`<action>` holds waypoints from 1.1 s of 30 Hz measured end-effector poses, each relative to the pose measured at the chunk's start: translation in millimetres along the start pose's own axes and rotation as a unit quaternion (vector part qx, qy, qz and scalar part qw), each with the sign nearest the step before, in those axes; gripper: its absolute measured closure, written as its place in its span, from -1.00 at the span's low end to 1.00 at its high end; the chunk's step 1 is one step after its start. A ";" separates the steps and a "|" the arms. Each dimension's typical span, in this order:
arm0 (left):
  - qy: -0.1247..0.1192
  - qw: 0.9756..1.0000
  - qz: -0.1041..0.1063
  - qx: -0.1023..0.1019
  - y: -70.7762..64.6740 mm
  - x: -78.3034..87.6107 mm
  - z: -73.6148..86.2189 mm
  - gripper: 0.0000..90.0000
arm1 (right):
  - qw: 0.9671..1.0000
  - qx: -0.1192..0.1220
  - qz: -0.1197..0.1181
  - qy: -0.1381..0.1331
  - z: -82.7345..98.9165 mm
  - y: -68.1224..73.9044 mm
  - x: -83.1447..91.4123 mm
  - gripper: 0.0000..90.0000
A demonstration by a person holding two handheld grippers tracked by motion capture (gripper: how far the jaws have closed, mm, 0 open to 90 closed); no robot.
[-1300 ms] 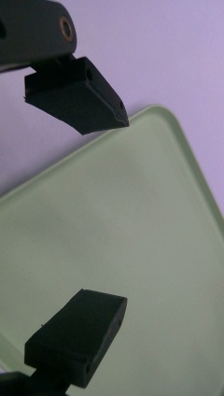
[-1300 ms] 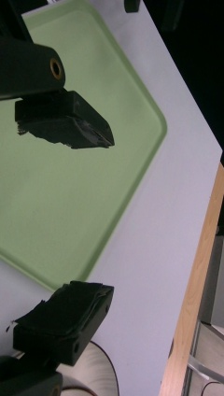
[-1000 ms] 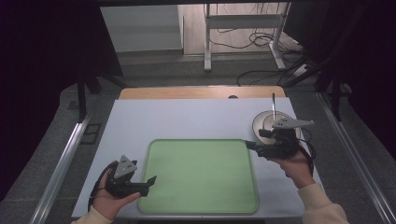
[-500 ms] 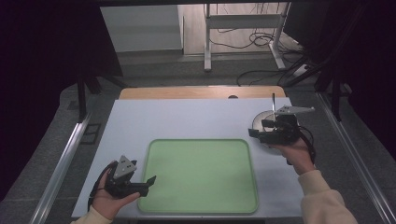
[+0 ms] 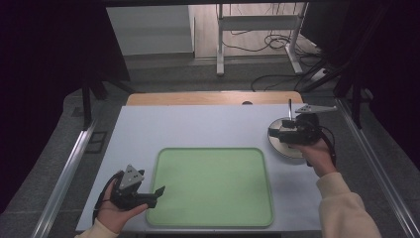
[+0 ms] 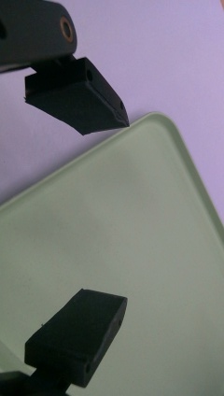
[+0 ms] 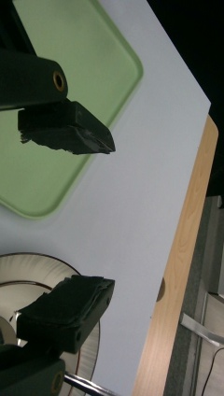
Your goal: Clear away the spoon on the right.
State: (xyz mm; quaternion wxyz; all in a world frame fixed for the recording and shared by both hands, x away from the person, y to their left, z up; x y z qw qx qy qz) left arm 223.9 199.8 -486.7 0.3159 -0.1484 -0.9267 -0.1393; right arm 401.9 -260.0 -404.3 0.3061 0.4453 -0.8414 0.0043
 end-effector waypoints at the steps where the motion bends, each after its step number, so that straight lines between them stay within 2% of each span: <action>1: 0.000 1.000 0.000 0.000 0.0 0.1 0.0 -0.70 | 1.000 -0.002 0.001 0.001 -0.7 -1.6 0.1 -0.37; 7: 0.000 1.000 0.001 0.000 -0.4 -0.7 -0.5 -0.70 | 1.000 -0.009 0.011 0.004 -3.7 -13.4 -2.8 -0.37; 14: 0.001 1.000 0.001 0.000 0.0 -0.9 -0.4 -0.70 | 1.000 -0.009 0.029 0.005 -16.8 -27.0 -2.1 -0.37; 21: 0.001 1.000 0.005 0.001 0.0 -0.5 0.1 -0.70 | 0.998 -0.037 0.048 0.000 -18.6 -47.8 1.3 -0.36; 24: 0.002 1.000 0.006 0.002 0.0 -0.7 0.2 -0.70 | 0.998 -0.038 0.053 0.004 -17.9 -52.2 0.7 -0.35; 33: 0.004 1.000 0.007 0.001 -0.8 -1.9 0.1 -0.70 | 0.996 -0.062 0.062 0.004 -14.6 -76.2 -5.9 -0.33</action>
Point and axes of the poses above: each handheld gripper's, and its own axes: x roughly backward along the jaws, z roughly out of its underside, y roughly to its left, the point moved 2 cm from there along -x, roughly forward along the jaws, and after that the axes turned 14 degrees about -z, right-handed, at the moved point
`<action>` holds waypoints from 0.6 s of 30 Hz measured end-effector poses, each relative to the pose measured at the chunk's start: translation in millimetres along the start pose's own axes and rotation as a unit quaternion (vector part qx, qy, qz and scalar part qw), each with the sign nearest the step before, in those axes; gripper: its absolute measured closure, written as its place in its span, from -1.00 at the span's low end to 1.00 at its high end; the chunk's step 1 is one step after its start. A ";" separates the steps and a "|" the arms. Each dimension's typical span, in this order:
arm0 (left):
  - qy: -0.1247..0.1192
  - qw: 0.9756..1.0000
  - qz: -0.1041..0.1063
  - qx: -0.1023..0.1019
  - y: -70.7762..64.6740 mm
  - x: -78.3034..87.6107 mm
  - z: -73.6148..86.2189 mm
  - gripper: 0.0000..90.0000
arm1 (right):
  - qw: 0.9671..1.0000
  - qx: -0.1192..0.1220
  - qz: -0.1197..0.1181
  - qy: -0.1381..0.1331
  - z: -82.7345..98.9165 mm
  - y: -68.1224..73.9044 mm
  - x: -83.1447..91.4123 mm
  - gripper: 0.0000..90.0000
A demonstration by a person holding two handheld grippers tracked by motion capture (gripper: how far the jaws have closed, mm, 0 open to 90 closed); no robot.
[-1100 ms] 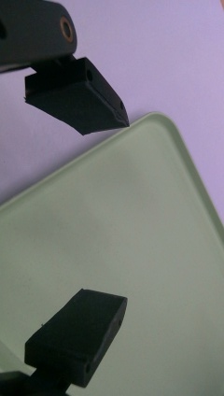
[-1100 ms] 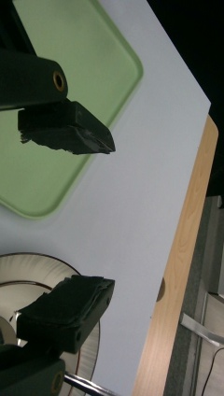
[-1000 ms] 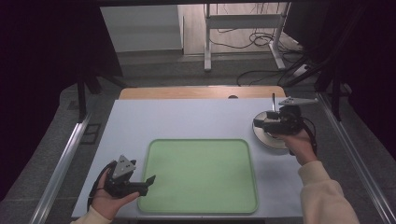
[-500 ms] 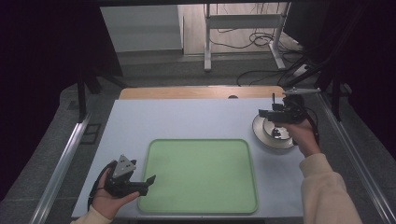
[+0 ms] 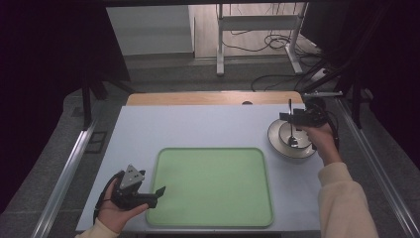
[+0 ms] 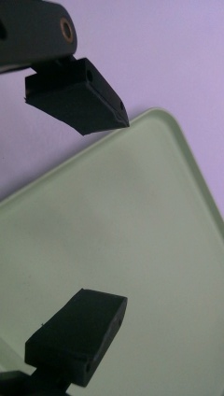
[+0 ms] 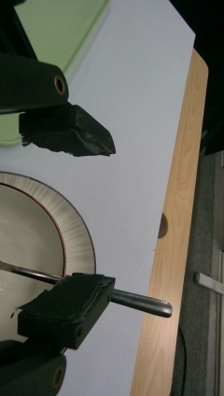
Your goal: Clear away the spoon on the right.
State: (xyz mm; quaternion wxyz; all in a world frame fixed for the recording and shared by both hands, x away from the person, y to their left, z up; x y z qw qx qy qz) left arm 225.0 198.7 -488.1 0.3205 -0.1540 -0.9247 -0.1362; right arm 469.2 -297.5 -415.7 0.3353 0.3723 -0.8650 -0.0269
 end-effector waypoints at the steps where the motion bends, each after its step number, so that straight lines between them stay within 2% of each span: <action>1: 0.000 1.000 0.000 0.000 0.0 -0.1 0.1 -0.70 | 1.000 -0.001 0.004 0.002 0.2 -1.7 -1.6 -0.33; 7: -0.002 1.000 0.001 0.000 -0.4 0.8 0.0 -0.70 | 1.000 -0.017 0.017 0.006 1.1 -15.6 -9.2 -0.33; 13: -0.002 1.000 0.002 0.005 1.5 0.3 0.4 -0.70 | 0.999 -0.018 0.029 0.014 2.0 -26.3 -15.6 -0.29; 18: -0.002 1.000 0.003 0.003 1.3 0.5 0.0 -0.70 | 0.999 -0.021 0.035 0.008 -2.2 -34.9 -18.5 -0.21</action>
Point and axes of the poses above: each handheld gripper's, and its own axes: x roughly backward along the jaws, z roughly out of its underside, y roughly to its left, the point moved 2 cm from there along -x, roughly forward along the jaws, and after that the axes turned 14 degrees about -z, right-handed, at the moved point
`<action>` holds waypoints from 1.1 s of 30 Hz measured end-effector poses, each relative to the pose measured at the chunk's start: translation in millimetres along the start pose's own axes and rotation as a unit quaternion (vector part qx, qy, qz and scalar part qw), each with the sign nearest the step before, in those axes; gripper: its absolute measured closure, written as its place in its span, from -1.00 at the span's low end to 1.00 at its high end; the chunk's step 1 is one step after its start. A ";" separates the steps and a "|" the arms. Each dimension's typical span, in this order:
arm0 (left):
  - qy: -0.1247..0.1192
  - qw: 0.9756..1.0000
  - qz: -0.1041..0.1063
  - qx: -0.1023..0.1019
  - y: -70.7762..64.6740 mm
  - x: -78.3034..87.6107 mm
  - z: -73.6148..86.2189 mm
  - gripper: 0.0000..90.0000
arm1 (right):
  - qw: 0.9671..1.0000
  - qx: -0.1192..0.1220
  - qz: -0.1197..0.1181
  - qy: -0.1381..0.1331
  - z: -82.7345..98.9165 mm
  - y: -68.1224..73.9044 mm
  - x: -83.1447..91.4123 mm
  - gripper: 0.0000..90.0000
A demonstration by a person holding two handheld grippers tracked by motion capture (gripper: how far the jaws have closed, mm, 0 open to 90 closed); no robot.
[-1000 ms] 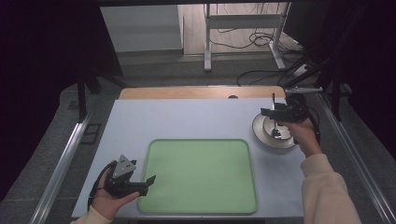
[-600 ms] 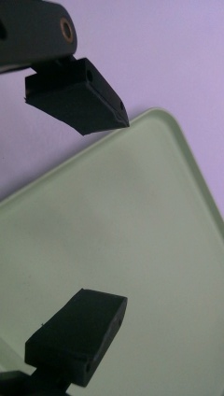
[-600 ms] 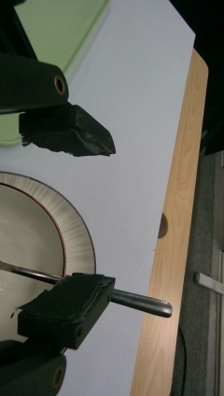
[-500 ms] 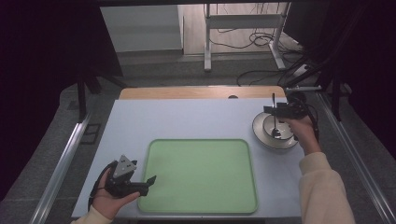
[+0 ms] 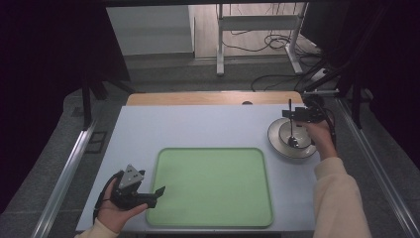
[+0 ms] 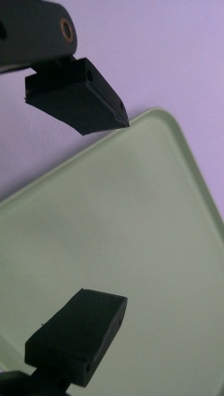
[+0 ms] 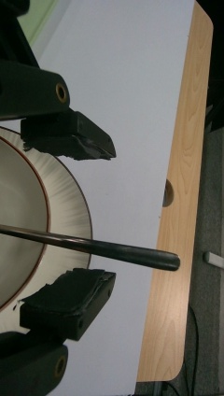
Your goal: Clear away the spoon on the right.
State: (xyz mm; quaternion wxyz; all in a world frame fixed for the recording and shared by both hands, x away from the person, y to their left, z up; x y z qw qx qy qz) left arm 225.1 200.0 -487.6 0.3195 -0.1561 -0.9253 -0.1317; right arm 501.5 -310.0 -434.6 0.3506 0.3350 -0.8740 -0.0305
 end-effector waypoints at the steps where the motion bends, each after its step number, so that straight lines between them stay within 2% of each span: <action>1: 0.000 1.000 0.001 0.000 -0.1 -0.3 0.1 -0.70 | 1.000 0.002 0.002 -0.002 -0.9 -0.7 -0.7 -0.17; 4: 0.002 1.000 0.002 0.001 -0.2 -1.1 0.5 -0.70 | 1.000 0.007 0.010 -0.020 -4.5 -1.5 -1.3 -0.11; 13: 0.002 1.000 0.001 0.002 -0.3 -1.3 -0.2 -0.70 | 1.000 -0.014 0.010 0.004 -7.4 -12.4 -11.5 -0.04; 16: 0.002 1.000 0.001 0.002 0.1 -1.2 -0.1 -0.70 | 0.999 -0.026 0.013 0.020 -4.0 -19.2 -16.8 0.09; 18: 0.002 1.000 0.001 0.002 0.7 -1.1 -0.1 -0.70 | 0.999 -0.033 0.004 0.014 -2.9 -21.8 -18.3 0.20; 22: 0.001 1.000 0.001 0.003 1.8 -0.7 0.0 -0.70 | 0.999 -0.034 0.003 0.026 -0.9 -22.9 -21.6 0.45; 23: 0.001 1.000 0.001 0.003 1.8 -0.7 0.0 -0.70 | 0.999 -0.034 0.003 0.026 -0.9 -22.9 -21.6 0.45; 26: -0.001 1.000 0.001 0.002 2.3 -0.1 0.1 -0.70 | 0.999 -0.042 -0.005 0.032 0.9 -25.2 -21.8 0.74; 29: -0.002 1.000 0.000 0.003 2.6 0.3 0.1 -0.70 | 0.998 -0.047 -0.010 0.033 1.4 -26.4 -20.3 0.83; 33: -0.002 1.000 0.000 0.003 3.1 1.0 -0.2 -0.70 | 0.998 -0.047 -0.022 0.028 0.3 -25.8 -15.2 0.84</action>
Point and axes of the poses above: each handheld gripper's, and its own axes: x roughly backward along the jaws, z roughly out of its underside, y roughly to its left, the point moved 2 cm from there along -x, roughly forward along the jaws, and after that the axes turned 14 degrees about -z, right-handed, at the moved point
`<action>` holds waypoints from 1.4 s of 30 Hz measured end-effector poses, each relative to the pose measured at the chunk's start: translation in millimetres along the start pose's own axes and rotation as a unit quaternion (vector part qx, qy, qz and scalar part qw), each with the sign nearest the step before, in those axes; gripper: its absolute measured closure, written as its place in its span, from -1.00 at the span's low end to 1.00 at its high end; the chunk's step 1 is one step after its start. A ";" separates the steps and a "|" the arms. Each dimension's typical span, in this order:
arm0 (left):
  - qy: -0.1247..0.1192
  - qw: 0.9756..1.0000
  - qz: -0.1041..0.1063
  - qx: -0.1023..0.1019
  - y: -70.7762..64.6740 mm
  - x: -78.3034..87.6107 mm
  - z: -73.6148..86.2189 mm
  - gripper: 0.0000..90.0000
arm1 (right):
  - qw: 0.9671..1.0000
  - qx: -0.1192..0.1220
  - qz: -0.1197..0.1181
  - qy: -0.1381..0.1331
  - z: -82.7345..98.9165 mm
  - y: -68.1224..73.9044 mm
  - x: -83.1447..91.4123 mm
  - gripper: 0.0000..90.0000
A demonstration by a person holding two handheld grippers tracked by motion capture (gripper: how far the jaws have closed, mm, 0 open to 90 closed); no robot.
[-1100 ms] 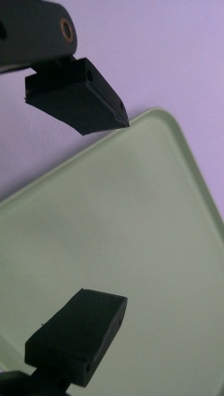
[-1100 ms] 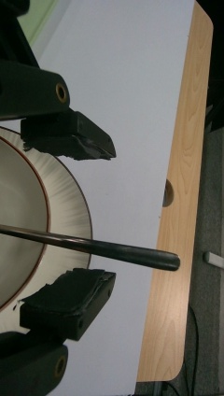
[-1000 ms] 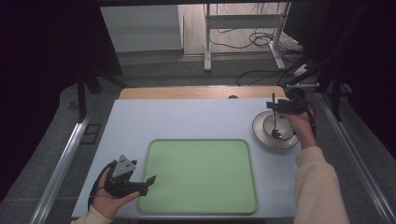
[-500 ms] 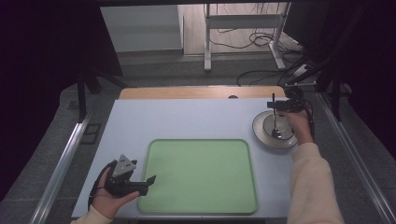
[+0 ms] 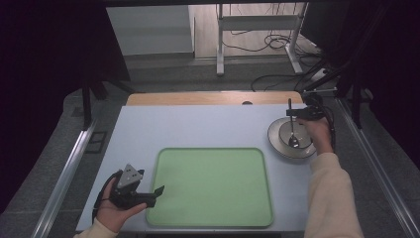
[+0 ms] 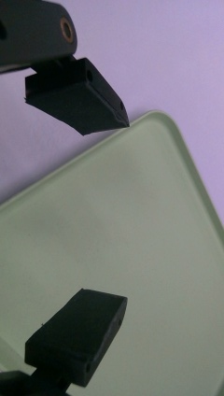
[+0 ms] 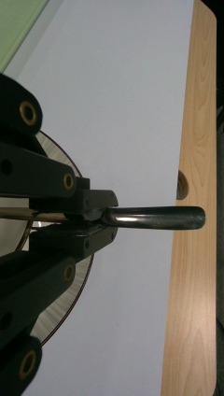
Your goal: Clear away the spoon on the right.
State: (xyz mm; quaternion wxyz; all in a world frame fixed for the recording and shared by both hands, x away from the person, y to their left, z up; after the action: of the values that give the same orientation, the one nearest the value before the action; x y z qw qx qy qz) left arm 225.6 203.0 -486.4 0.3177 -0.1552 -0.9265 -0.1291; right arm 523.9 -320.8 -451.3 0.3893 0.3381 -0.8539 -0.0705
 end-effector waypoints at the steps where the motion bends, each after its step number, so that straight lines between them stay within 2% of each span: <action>1: 0.001 1.000 0.000 0.000 0.3 0.3 0.0 -0.70 | 1.000 0.003 0.000 -0.003 -0.5 0.6 1.5 0.84; 4: 0.001 1.000 0.000 0.001 0.6 0.2 0.0 -0.70 | 1.000 0.005 0.000 -0.007 -1.3 2.7 4.0 0.85; 7: 0.001 1.000 0.000 -0.001 0.3 0.2 -0.2 -0.70 | 1.000 0.020 -0.004 -0.005 -1.5 5.0 5.9 0.89; 10: 0.004 1.000 0.002 -0.003 0.5 0.1 0.0 -0.70 | 1.000 0.026 0.003 -0.009 -2.3 6.4 8.7 0.96; 21: 0.004 1.000 0.001 -0.002 2.4 0.7 0.4 -0.70 | 0.999 0.035 -0.005 -0.017 -1.3 9.1 21.0 0.97; 30: 0.004 1.000 0.001 -0.001 1.4 0.2 0.2 -0.70 | 0.997 0.061 -0.005 -0.040 -6.9 24.8 42.4 0.97; 36: 0.002 1.000 0.000 -0.003 1.0 0.9 -0.2 -0.70 | 0.995 0.077 -0.018 -0.054 -8.3 39.3 55.6 0.97; 42: 0.002 1.000 -0.001 -0.004 1.1 1.4 -0.4 -0.70 | 0.993 0.081 -0.039 -0.074 -8.5 54.0 68.5 0.97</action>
State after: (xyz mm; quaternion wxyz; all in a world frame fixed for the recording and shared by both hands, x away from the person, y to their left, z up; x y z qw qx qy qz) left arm 225.2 204.1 -485.1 0.3193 -0.1555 -0.9253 -0.1329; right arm 469.7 -321.8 -382.5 0.2934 0.3958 -0.8692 -0.0410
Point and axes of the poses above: each handheld gripper's, and its own axes: x roughly backward along the jaws, z roughly out of its underside, y roughly to its left, the point moved 2 cm from there along -x, roughly forward along the jaws, and after that the axes turned 14 degrees about -z, right-handed, at the moved point
